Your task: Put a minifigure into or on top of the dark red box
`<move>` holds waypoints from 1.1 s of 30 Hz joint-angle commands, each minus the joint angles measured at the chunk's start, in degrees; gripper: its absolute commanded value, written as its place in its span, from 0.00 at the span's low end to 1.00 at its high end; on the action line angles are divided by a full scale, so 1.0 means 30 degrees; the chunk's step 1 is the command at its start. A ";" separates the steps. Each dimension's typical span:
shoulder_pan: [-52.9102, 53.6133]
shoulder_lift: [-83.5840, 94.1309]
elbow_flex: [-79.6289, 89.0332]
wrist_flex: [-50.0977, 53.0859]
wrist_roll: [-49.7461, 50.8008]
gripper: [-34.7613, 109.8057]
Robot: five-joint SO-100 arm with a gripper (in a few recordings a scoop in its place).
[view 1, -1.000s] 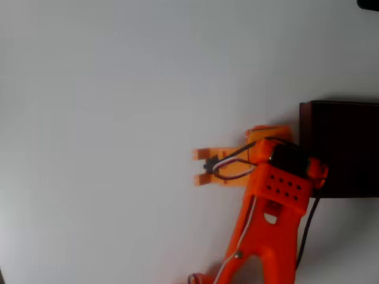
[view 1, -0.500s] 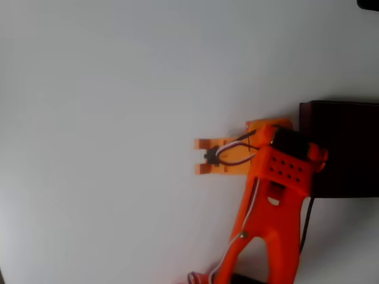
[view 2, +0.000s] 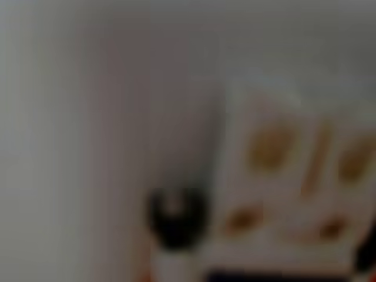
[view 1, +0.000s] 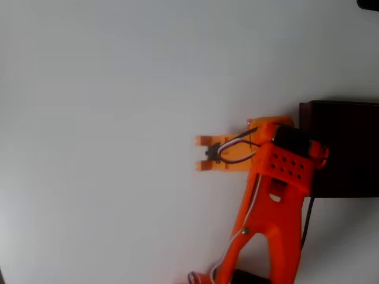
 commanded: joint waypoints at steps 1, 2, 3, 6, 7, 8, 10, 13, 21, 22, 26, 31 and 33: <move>0.0264 -0.0029 -0.0176 0.0264 0.0205 0.28; 0.0234 -0.0029 -0.0176 0.0293 0.0234 0.28; 0.0205 -0.0029 -0.0176 0.0322 0.0293 0.27; 0.0088 -0.0029 -0.0176 0.0352 0.0352 0.27; 0.0088 -0.0029 -0.0176 0.0352 0.0410 0.26; 0.0117 -0.0029 -0.0176 0.0352 0.0527 0.25; 0.0146 -0.0029 -0.0176 0.0381 0.0615 0.24; 0.0088 0.0088 -0.0146 0.0439 0.0469 0.24; 0.1230 0.4688 -0.2549 0.4395 0.2051 0.24; 0.1699 0.5332 -0.2988 0.5010 0.2402 0.24; 0.4043 0.6299 -0.5684 0.7617 0.3545 0.24; 0.7061 0.4541 -0.7852 0.7324 0.4951 0.24; 0.7529 0.2754 -1.0107 0.7617 0.5068 0.24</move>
